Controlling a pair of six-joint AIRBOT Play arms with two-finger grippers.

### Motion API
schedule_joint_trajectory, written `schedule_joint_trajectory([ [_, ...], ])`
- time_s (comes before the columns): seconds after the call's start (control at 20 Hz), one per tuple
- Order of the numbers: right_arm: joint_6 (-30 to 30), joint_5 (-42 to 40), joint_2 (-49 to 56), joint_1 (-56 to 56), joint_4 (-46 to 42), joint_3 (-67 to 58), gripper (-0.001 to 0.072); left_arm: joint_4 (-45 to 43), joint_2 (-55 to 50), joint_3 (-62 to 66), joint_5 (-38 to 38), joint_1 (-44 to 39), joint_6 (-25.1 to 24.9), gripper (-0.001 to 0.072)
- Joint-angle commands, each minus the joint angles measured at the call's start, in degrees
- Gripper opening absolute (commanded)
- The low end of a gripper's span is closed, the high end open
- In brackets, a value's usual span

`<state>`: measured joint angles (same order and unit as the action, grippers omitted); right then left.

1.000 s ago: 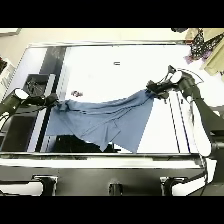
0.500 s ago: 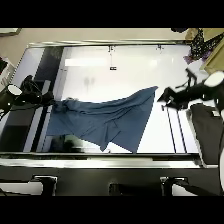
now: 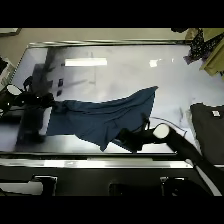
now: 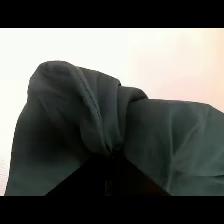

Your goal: Fold the clothes and pants, and hang the long-sleeved shirts on hangers.

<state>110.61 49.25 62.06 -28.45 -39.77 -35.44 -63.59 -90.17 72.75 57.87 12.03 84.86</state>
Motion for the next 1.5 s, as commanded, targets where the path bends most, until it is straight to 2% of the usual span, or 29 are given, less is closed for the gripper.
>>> schedule_joint_trajectory([
  [0.0,11.17,-15.85,3.67,-13.88,1.75,2.84,0.0555,-0.02,-0.04,0.04,0.33,0.02,0.0,0.0017],
  [0.3,11.93,-28.57,9.6,-19.41,6.27,1.81,0.0547,0.0,-0.07,0.07,0.68,0.02,0.15,0.0017],
  [0.6,11.54,-29.53,14.97,-20.02,6.32,-3.26,0.0529,-0.02,-0.17,0.04,0.66,0.02,0.17,0.0017],
  [0.65,11.54,-28.85,15.8,-20.02,6.36,-3.39,0.0481,0.0,-0.17,0.04,0.66,0.02,0.17,0.0017],
  [0.75,11.39,-28.04,16.24,-20.02,6.36,-3.43,0.0178,-0.02,-0.17,0.04,0.66,0.04,0.17,0.0017],
  [0.8,11.28,-28.04,15.91,-20.02,6.51,-3.56,0.0054,0.0,-0.17,0.04,0.66,0.04,0.15,0.0017],
  [0.85,10.71,-28.5,15.19,-20.02,6.51,-3.85,0.0034,0.0,-0.17,0.07,0.66,0.09,0.17,0.0017],
  [1.05,7.08,-32.87,7.41,-16.06,5.46,-4.61,0.0033,0.66,0.79,1.55,2.05,0.85,0.87,0.0017],
  [1.2,-0.85,-30.34,-0.9,-5.35,1.16,-7.65,0.0032,0.55,4.17,7.43,5.86,1.55,0.59,0.0016],
  [1.45,-21.99,-19.43,-9.7,13.55,-2.38,-25.81,0.0032,0.55,13.44,22.73,7.76,1.81,0.61,0.0016],
])
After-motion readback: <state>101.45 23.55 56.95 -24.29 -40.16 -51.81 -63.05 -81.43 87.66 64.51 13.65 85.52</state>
